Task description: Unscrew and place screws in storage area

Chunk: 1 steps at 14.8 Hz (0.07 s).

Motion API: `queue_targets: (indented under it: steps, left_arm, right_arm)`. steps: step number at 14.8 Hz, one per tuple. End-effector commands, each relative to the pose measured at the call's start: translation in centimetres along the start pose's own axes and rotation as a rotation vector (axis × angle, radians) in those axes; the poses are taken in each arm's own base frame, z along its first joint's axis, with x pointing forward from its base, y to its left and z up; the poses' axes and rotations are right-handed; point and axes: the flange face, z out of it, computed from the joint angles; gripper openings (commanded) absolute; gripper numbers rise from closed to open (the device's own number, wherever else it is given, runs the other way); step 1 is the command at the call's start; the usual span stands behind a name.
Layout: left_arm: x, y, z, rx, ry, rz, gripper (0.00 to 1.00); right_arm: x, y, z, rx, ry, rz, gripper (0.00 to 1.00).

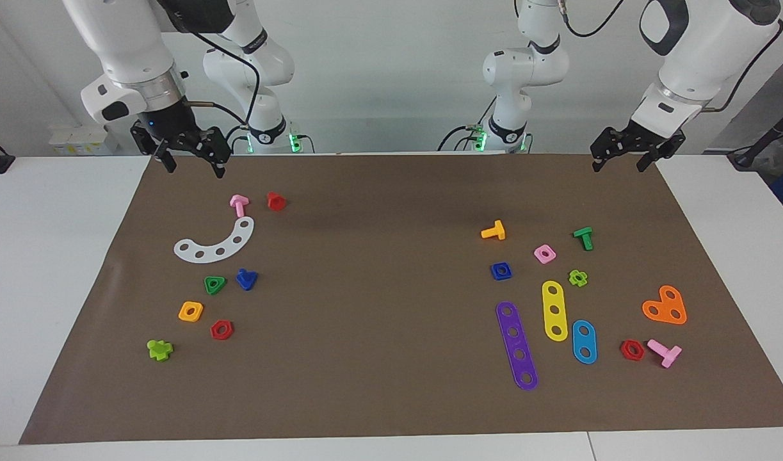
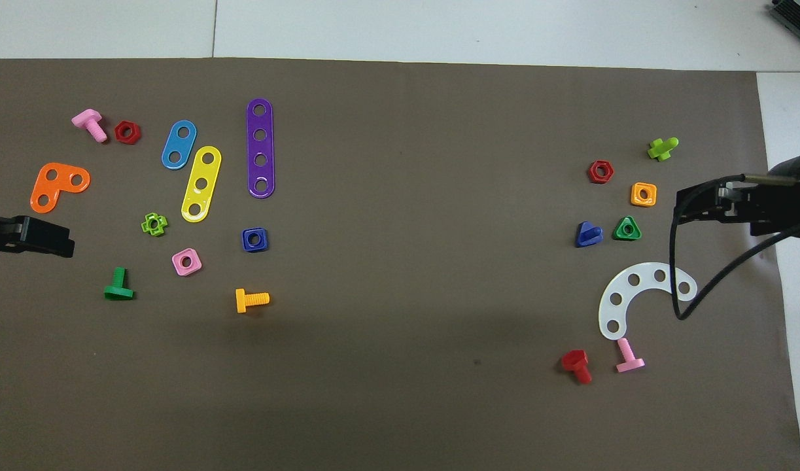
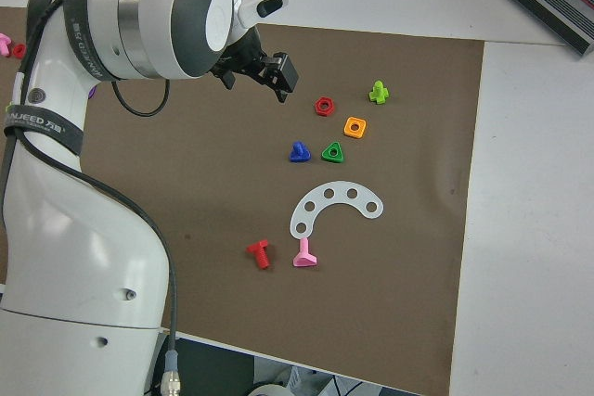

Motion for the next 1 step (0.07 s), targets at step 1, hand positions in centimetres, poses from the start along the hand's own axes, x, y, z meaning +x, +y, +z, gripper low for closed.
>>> queue_targets:
  steps: [1]
  left_arm:
    - [-0.7,-0.14,0.16,-0.019,0.015,-0.008,1.0]
  right_arm:
    - [-0.86,0.57,0.01,0.001,0.0,-0.022,1.0]
